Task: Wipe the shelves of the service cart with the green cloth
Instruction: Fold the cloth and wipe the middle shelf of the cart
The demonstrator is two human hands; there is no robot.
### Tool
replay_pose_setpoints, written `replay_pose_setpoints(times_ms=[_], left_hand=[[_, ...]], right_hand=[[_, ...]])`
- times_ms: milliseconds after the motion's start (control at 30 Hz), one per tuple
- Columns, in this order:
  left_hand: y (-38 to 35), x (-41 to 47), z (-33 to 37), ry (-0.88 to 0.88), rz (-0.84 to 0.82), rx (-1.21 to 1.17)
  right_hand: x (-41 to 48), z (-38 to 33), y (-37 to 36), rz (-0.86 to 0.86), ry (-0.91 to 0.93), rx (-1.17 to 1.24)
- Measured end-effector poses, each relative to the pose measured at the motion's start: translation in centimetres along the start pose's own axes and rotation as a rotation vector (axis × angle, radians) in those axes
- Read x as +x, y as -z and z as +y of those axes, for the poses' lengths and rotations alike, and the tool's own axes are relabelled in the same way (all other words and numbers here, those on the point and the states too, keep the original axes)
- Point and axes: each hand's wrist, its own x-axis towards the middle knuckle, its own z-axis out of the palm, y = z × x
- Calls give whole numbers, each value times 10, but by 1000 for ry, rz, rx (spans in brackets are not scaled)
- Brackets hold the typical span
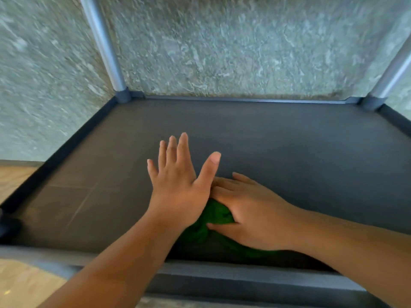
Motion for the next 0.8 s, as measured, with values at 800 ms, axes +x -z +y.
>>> replay_pose_setpoints(times_ms=[800], left_hand=[[-7, 9, -5, 86, -428, 447]], right_hand=[[247, 170, 38, 276, -688, -169]])
